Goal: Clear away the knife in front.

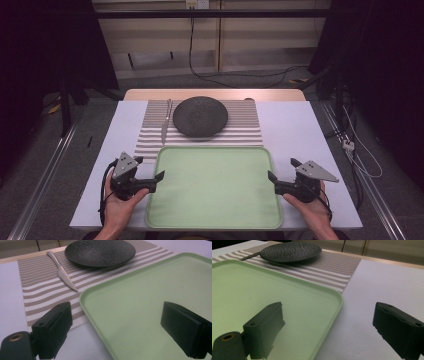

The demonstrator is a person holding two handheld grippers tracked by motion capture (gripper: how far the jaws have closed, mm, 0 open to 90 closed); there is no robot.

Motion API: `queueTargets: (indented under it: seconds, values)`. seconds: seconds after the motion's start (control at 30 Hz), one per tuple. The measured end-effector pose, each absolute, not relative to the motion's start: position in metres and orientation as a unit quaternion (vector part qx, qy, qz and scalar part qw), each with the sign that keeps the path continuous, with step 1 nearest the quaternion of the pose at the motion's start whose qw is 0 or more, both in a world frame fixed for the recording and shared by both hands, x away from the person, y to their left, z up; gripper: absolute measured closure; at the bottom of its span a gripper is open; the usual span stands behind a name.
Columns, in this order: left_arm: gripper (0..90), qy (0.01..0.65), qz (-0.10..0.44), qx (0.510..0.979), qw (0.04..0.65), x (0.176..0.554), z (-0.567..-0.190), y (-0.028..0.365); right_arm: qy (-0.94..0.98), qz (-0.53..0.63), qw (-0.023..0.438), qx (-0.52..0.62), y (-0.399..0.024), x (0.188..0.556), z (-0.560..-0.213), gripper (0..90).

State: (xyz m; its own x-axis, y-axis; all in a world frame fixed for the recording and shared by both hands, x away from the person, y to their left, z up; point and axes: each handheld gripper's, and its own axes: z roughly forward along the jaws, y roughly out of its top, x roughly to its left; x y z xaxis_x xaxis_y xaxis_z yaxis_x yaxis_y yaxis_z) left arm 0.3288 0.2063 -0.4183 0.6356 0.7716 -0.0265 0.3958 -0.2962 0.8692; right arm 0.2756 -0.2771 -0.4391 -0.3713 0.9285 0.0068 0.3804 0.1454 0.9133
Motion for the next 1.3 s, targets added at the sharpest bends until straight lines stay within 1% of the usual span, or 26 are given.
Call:
queueTargets:
  seconds: [0.1, 0.2, 0.47, 0.57, 0.7, 0.73, 0.87, 1.0, 1.07, 1.17, 1.23, 1.3]
  values:
    - [10.2, 0.381, 0.205, 0.777, 0.457, 0.330, -0.418, 0.207, 0.696, 0.452, 0.301, 0.470, -0.277, 0.277, -0.439, 9.7]
    - [12.2, 0.388, 0.205, 0.780, 0.445, 0.334, -0.417, 0.208, 0.695, 0.452, 0.298, 0.473, -0.277, 0.278, -0.440, 9.2]
    - [9.1, 0.386, 0.214, 0.777, 0.450, 0.344, -0.411, 0.210, 0.697, 0.451, 0.299, 0.470, -0.276, 0.280, -0.440, 9.3]
    - [9.6, 0.389, 0.214, 0.773, 0.453, 0.347, -0.410, 0.212, 0.695, 0.452, 0.302, 0.471, -0.277, 0.281, -0.440, 9.3]
    - [9.5, 0.396, 0.225, 0.768, 0.450, 0.358, -0.407, 0.214, 0.694, 0.451, 0.299, 0.474, -0.278, 0.284, -0.442, 9.4]
    - [10.1, 0.401, 0.234, 0.769, 0.440, 0.365, -0.406, 0.213, 0.696, 0.450, 0.296, 0.474, -0.277, 0.285, -0.443, 9.4]
    - [10.8, 0.416, 0.227, 0.765, 0.436, 0.378, -0.409, 0.212, 0.699, 0.453, 0.291, 0.470, -0.276, 0.285, -0.443, 9.1]
    - [9.7, 0.428, 0.228, 0.770, 0.416, 0.398, -0.408, 0.211, 0.703, 0.453, 0.286, 0.467, -0.275, 0.286, -0.443, 8.8]
    - [10.6, 0.427, 0.234, 0.769, 0.414, 0.401, -0.408, 0.210, 0.703, 0.454, 0.286, 0.466, -0.275, 0.287, -0.443, 8.6]
    - [10.4, 0.423, 0.235, 0.777, 0.403, 0.416, -0.405, 0.205, 0.705, 0.453, 0.283, 0.466, -0.274, 0.288, -0.444, 8.5]
    - [8.6, 0.424, 0.238, 0.778, 0.397, 0.419, -0.404, 0.203, 0.706, 0.454, 0.283, 0.465, -0.274, 0.287, -0.444, 8.5]
    - [10.4, 0.416, 0.242, 0.784, 0.392, 0.425, -0.404, 0.199, 0.706, 0.455, 0.282, 0.464, -0.274, 0.287, -0.443, 8.6]
